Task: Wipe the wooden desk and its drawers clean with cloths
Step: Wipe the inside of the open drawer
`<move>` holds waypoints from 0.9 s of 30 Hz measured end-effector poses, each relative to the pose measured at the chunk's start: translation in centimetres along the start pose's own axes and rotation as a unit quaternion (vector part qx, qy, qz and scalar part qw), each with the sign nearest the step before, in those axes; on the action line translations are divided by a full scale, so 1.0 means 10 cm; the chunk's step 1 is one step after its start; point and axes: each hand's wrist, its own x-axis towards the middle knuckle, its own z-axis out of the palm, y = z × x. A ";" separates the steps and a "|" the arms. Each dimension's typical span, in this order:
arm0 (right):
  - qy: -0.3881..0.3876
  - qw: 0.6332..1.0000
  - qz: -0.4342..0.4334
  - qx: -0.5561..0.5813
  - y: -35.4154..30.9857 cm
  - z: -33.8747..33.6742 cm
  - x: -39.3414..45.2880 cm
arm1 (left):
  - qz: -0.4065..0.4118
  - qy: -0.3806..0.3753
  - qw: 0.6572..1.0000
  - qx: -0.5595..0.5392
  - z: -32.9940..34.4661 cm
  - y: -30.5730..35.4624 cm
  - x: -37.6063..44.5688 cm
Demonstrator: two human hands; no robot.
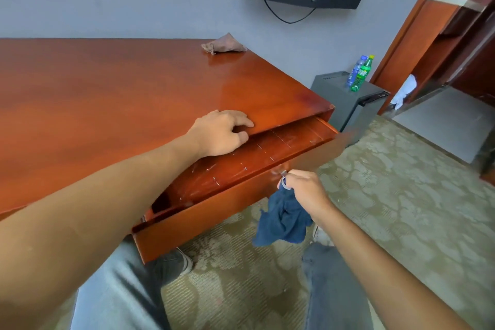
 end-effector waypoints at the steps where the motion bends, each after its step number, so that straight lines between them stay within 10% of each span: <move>1: -0.015 1.000 0.001 -0.012 0.05 -0.10 -0.10 | 0.019 -0.026 0.998 0.056 0.02 0.02 0.00; 27: -0.099 0.951 0.059 -0.288 0.17 -1.89 -1.59 | 0.035 -0.063 0.985 0.154 0.06 0.05 0.01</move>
